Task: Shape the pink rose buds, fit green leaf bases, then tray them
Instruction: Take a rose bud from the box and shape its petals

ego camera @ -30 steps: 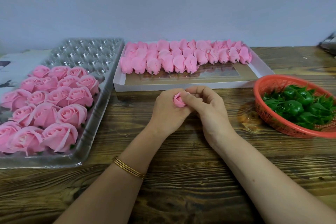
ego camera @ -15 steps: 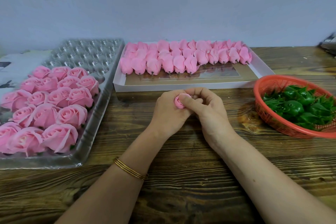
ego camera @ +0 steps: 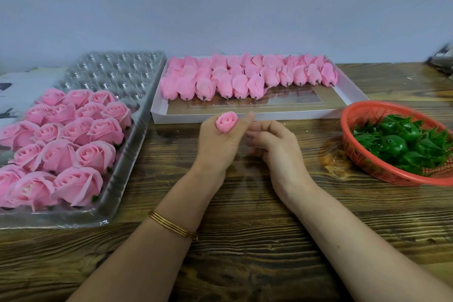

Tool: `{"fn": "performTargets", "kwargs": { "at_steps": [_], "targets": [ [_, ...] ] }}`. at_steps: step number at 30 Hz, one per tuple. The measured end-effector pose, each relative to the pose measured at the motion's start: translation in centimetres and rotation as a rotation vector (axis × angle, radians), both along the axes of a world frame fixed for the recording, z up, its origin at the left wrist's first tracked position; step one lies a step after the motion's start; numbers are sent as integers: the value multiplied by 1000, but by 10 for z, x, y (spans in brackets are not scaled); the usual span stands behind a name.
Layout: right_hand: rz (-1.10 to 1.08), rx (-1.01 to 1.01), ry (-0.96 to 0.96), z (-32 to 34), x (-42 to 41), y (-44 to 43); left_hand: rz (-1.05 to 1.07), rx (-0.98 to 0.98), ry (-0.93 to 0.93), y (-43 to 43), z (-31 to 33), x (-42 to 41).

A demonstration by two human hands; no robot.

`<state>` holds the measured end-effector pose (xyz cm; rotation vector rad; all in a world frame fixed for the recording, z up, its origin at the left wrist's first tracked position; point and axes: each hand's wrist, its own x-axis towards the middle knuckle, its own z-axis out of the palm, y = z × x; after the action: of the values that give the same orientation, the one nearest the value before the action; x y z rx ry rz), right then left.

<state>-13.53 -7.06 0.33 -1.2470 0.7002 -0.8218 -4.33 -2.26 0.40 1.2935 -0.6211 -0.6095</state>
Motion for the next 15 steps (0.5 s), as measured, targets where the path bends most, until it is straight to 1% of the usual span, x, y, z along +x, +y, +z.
{"fn": "performTargets", "kwargs": {
  "at_steps": [3, 5, 10, 15],
  "targets": [
    [64, -209, 96, -2, 1, 5, -31, -20, 123, -2, 1, -2],
    [91, -307, 135, -5, 2, 7, -49, -22, 167, -2, 1, -3],
    [27, -393, 146, -11, 3, 6, -72, -13, 223, -3, 2, -4],
    [-8, -450, 178, -13, 4, 4, -120, -8, 205, -3, 1, -4]
  ]
}}
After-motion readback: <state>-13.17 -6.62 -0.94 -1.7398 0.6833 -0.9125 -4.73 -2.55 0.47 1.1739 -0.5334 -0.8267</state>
